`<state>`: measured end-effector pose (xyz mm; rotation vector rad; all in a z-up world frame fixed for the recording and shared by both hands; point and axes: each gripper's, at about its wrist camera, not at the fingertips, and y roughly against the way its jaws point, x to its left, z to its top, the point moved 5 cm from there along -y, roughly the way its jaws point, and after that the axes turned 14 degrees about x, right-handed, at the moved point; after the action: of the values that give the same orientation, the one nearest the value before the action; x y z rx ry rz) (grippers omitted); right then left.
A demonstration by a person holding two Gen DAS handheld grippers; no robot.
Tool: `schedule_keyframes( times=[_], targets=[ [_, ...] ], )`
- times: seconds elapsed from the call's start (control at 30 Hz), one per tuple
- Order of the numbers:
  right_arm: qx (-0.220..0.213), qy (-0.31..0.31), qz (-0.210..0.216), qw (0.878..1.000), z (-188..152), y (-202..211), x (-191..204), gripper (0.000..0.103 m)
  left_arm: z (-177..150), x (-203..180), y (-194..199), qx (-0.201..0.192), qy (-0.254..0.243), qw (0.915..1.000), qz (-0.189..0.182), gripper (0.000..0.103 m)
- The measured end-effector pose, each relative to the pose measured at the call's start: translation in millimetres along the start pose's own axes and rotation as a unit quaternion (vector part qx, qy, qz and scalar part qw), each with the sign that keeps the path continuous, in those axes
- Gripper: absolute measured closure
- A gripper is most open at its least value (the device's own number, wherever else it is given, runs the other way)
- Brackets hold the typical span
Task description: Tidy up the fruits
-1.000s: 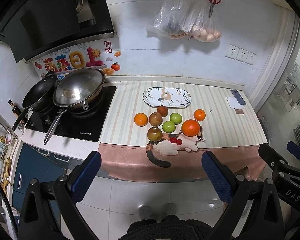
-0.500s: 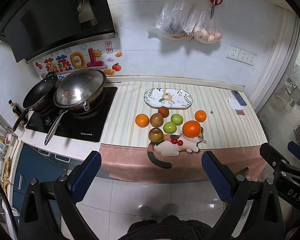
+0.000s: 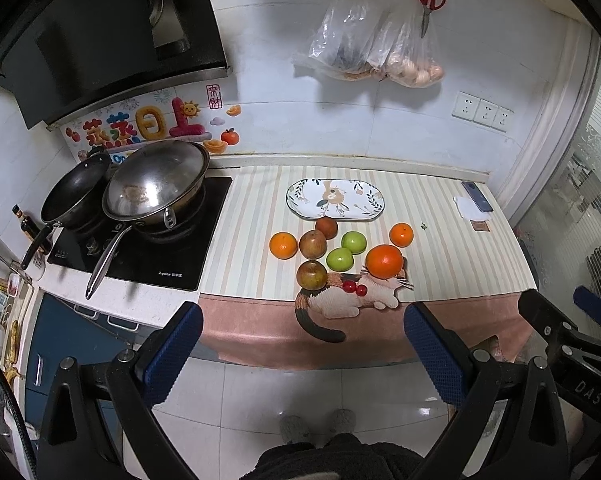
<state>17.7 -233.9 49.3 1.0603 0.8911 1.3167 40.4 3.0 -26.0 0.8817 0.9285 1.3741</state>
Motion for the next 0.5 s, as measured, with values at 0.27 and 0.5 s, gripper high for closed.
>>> schedule_keyframes(
  times=[0.27,0.5],
  targets=[
    [0.04,-0.038,0.027,0.998,11.1,-66.1,5.7,0.0,29.9,31.0,-74.9,0.035,0.02,0.9991,0.015,0.0],
    [0.116,-0.063,0.045,0.99,33.9,-173.9,-4.7,0.0,52.9,39.6,-176.2,0.126,0.028,0.9917,-0.001,0.0]
  ],
)
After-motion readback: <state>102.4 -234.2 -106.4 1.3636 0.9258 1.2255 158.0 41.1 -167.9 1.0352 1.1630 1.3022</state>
